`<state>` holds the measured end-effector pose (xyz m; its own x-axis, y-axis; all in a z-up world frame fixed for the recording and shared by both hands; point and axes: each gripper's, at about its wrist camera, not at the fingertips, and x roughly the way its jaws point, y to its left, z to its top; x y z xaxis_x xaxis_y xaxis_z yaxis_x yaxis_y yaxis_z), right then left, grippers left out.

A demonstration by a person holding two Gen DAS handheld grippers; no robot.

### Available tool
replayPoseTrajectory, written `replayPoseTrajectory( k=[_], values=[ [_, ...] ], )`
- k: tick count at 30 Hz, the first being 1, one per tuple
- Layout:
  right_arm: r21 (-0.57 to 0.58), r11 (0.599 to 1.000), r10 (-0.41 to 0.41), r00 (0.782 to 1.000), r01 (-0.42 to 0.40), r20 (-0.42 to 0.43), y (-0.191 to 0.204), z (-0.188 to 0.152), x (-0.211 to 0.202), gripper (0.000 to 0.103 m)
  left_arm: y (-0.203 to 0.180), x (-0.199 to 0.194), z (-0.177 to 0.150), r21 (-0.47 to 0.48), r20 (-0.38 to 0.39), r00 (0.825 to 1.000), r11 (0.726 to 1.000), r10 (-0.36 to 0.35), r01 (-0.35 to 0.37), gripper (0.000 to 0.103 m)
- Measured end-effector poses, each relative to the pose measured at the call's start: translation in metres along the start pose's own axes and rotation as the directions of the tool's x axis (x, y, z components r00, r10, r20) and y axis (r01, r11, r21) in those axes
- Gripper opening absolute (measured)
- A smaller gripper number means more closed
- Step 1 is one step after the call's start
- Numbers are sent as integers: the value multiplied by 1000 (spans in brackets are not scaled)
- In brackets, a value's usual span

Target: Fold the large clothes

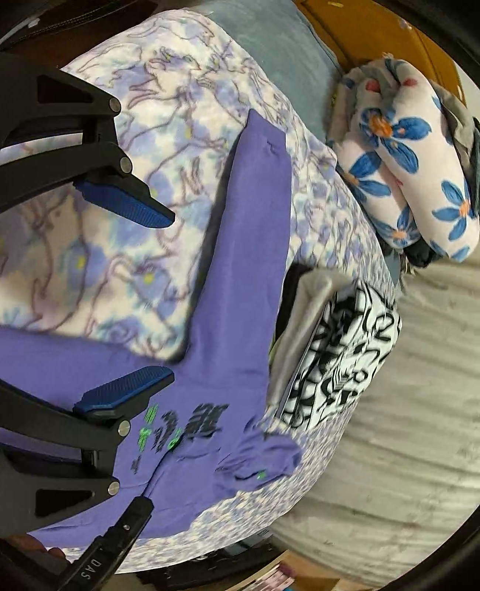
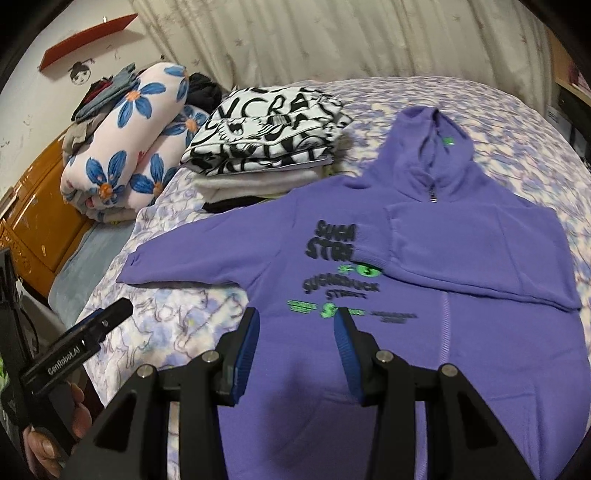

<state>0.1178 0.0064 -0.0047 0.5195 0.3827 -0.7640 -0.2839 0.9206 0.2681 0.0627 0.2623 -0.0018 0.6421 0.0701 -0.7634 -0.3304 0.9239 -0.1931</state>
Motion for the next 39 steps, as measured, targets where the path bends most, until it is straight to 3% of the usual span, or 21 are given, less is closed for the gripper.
replayPoseTrajectory(
  k=[12, 15, 18, 22, 28, 30, 32, 34, 36, 39],
  values=[
    [-56, 998, 3, 999, -6, -51, 37, 13, 70, 42, 61, 66, 22, -128, -58, 998, 992, -14, 7, 76],
    [-66, 998, 6, 998, -10, -61, 44, 18, 87, 42, 80, 83, 29, -177, -75, 996, 984, -48, 34, 76],
    [-77, 997, 1, 998, -6, -66, 49, 23, 105, 42, 107, 105, 37, -268, -76, 992, 960, -104, 80, 76],
    [-81, 997, -1, 998, -5, -68, 54, 31, 128, 42, 139, 131, 45, -374, -87, 990, 924, -114, 73, 76],
    [-97, 995, -18, 997, 11, -69, 57, 37, 158, 42, 184, 168, 48, -537, -70, 980, 835, -185, 119, 76],
    [-99, 995, -22, 997, 14, -77, 58, 38, 169, 42, 187, 174, 50, -545, -59, 982, 830, -180, 119, 75],
    [-112, 994, -28, 996, 18, -88, 61, 36, 179, 42, 184, 177, 54, -529, -48, 988, 843, -146, 99, 74],
    [-132, 991, -40, 995, 27, -97, 64, 34, 186, 42, 181, 180, 59, -507, -49, 994, 860, -101, 62, 62],
    [-151, 988, -51, 994, 36, -100, 68, 32, 190, 42, 179, 182, 64, -474, -48, 998, 880, -43, 15, 22],
    [-157, 987, -46, 994, 31, -97, 69, 31, 189, 42, 177, 180, 68, -460, -46, 998, 888, -31, 6, 8]
  ],
)
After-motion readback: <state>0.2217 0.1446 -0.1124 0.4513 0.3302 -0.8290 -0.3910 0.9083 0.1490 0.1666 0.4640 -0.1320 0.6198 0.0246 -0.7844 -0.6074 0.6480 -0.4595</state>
